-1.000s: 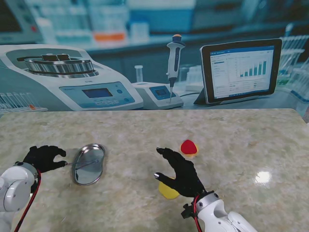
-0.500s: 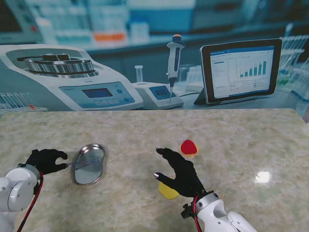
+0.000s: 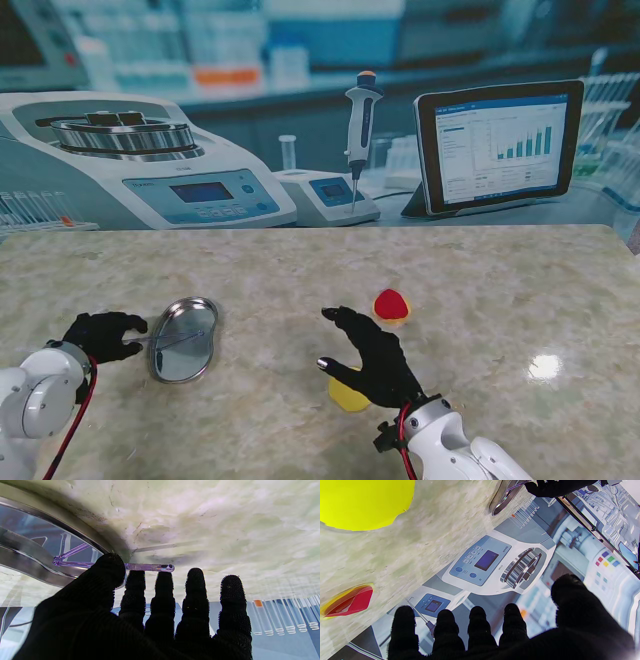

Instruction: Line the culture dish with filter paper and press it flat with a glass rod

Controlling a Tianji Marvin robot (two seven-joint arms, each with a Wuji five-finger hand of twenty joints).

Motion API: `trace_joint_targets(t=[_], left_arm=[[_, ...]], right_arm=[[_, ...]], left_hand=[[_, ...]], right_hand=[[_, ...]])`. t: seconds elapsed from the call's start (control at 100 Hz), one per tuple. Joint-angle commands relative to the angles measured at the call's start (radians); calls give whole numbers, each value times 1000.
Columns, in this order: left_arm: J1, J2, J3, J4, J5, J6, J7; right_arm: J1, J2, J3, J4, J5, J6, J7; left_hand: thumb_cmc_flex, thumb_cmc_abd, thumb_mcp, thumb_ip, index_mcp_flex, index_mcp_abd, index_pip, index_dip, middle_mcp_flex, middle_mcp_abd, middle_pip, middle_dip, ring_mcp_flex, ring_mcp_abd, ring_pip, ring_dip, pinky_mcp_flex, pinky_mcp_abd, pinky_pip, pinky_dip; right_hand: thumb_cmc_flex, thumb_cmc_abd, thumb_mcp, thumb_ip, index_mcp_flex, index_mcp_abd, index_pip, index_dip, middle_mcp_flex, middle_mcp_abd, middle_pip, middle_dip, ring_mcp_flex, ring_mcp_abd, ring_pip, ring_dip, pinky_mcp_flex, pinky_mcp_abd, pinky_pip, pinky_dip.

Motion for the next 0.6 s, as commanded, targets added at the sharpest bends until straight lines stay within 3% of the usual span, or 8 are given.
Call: trace_joint_targets(t=[0.0,0.21,0.32,0.59], left_arm=[[-1,0,7,2,3,2,-5],[-6,-1,21,4,4,25,1],[-8,-2,27,5,4,38,6],[-13,-4,40,9,8,59,17]], right_arm=[[-5,-2,-5,-1,4,5,3],[-4,-3,-4,0,4,6,1],[-5,-3,-4,0,4,7,0],[-5,-3,-3,0,6,7,0]], left_hand=[[-3,-16,43,-32,-3,15,27,20,42,-10,26,23,29,1,23,17,7,35,44,26],[8,15,10,-34,48,33,105,62,111,0,84,57,82,18,95,47,33,55,103,27],[83,19,-87,-65,68,34,155,68,150,2,129,89,112,26,152,77,50,66,149,37],[235,41,-274,-47,93,23,253,58,225,2,202,169,167,42,261,129,80,85,235,68]], right_hand=[[6,18,4,26,-30,2,6,15,-24,-31,2,10,-9,-30,22,17,-4,-28,23,14],[5,17,8,26,-32,3,10,35,-24,-31,5,13,-8,-30,27,20,-4,-28,30,17],[4,16,10,25,-33,4,11,44,-24,-29,7,14,-8,-31,30,21,-4,-27,33,18],[3,15,14,25,-35,7,17,64,-23,-28,10,16,-7,-30,35,24,-3,-27,41,20]])
